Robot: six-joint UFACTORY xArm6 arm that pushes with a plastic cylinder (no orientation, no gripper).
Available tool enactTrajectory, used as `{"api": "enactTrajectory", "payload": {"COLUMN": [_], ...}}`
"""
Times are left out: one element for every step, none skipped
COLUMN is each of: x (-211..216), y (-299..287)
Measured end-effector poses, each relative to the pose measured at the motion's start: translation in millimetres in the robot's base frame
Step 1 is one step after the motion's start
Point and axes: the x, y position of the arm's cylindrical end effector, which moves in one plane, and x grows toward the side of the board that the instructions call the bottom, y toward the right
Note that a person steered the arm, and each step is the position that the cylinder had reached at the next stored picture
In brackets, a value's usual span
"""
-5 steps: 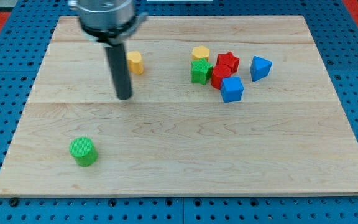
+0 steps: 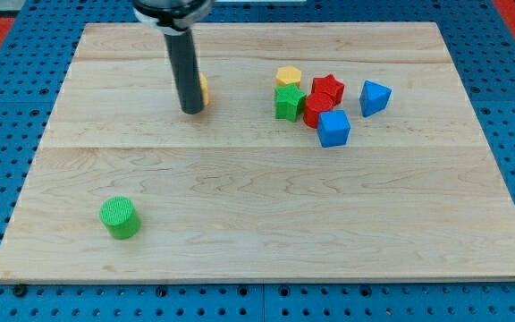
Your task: Push the yellow heart to top center
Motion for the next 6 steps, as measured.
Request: {"api": "enactTrajectory", "payload": {"x": [-30, -73, -11, -16, -56, -67], "y": [4, 26, 3, -51, -26, 1]}}
